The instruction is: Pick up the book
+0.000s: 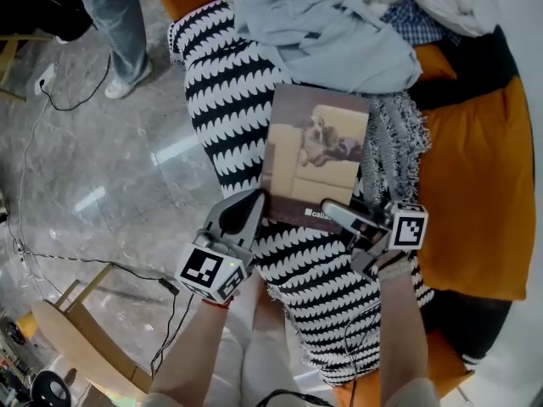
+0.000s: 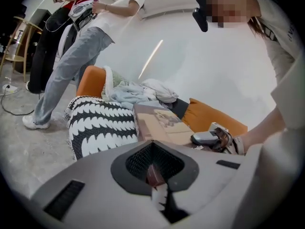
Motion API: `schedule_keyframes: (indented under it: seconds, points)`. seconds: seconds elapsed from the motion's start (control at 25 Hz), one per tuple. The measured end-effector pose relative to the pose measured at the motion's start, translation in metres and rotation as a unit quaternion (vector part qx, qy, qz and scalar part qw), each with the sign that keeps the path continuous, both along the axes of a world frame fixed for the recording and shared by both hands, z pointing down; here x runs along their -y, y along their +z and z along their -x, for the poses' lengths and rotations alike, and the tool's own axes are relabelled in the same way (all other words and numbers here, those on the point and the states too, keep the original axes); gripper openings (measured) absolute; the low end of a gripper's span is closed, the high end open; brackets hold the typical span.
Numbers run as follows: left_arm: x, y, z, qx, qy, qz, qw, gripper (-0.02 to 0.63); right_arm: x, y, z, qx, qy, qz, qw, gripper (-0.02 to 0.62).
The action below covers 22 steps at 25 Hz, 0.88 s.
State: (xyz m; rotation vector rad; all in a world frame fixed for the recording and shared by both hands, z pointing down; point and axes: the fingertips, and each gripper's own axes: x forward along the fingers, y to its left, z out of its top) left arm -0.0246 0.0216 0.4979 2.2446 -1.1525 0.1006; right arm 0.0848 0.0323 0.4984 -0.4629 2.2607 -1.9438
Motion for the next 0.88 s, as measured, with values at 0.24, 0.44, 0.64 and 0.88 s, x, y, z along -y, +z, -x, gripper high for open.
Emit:
schedule_keyframes:
  seconds: [0.24,0.44,0.64,0.88]
  points:
    - [0.012,-0.028,0.000,-0.004,0.001,-0.020,0.9998,0.023,0.006,-0.023,-0.007,0.017,0.051,-0.013,0.998,0.167]
    - [0.006,-0.048,0.006,-0.013,-0.001,-0.024,0.9996,0.023,-0.001,-0.047,-0.001,0.020,0.067,-0.016,0.997,0.167]
    - [0.022,-0.070,0.004,-0.016,-0.007,-0.049,0.9987,0.023,0.007,-0.064,-0.006,0.033,0.096,-0.030,0.994,0.167]
    - [0.016,-0.130,0.002,-0.031,0.000,-0.053,0.9981,0.023,-0.006,-0.122,-0.007,0.048,0.131,-0.027,0.990,0.167]
